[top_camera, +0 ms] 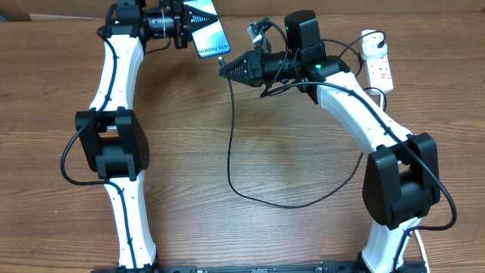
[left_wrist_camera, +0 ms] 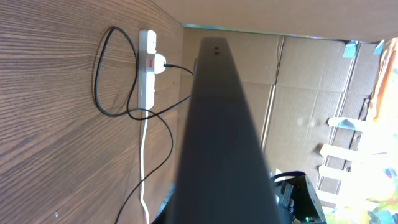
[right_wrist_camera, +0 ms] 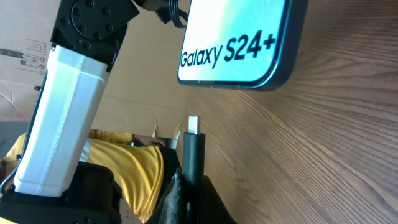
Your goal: Plug charger to phone and switch on socket
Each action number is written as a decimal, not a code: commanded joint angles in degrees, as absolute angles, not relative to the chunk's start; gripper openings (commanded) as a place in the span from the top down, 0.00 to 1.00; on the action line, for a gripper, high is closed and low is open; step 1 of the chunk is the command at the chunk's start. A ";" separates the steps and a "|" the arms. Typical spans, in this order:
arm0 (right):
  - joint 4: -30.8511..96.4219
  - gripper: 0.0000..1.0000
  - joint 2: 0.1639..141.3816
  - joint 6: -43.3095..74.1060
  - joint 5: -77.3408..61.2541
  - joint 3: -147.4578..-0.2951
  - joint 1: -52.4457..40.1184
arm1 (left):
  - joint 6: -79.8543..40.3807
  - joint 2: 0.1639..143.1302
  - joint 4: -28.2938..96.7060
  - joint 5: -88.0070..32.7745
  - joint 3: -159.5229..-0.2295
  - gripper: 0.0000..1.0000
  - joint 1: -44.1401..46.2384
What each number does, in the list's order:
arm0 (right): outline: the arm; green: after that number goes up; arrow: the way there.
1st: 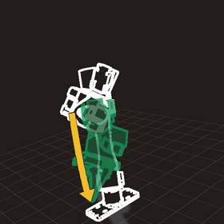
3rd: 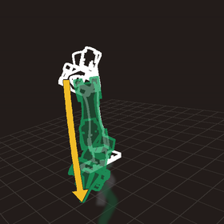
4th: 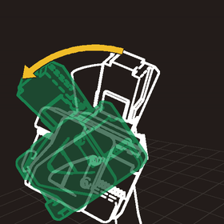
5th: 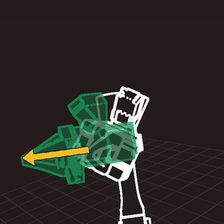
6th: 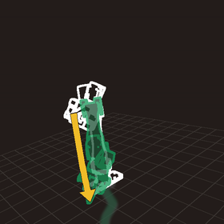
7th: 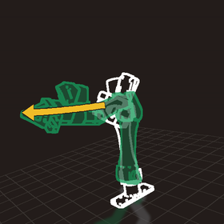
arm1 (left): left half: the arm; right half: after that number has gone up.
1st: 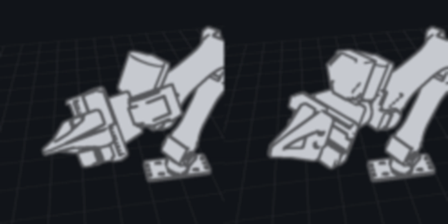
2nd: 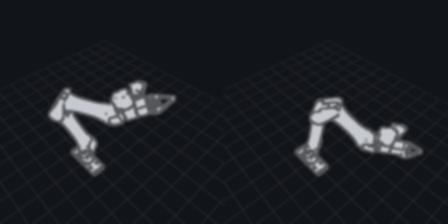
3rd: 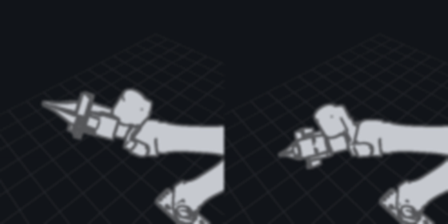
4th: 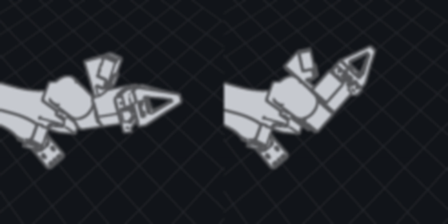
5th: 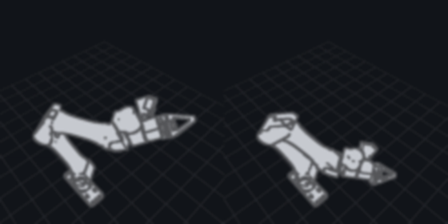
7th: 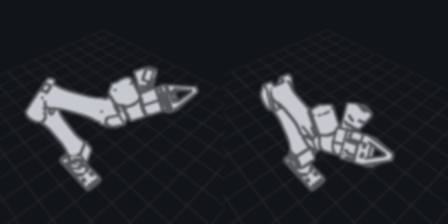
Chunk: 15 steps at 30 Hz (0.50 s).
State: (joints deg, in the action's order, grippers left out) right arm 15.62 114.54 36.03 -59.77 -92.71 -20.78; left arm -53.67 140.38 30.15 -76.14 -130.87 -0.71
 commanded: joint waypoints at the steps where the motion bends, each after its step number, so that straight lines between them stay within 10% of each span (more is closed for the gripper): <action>1: 15.22 0.96 115.42 36.25 -60.03 -93.38 -21.32 | -54.04 138.67 29.71 -78.72 -131.35 0.96 -0.27; 15: 14.20 0.96 115.92 36.25 -58.06 -93.38 -22.17 | -54.24 138.67 29.71 -78.67 -131.35 0.96 0.64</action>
State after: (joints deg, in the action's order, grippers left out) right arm 14.57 115.04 36.05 -58.87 -92.71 -21.91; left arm -53.74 140.38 30.15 -76.31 -130.87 -0.05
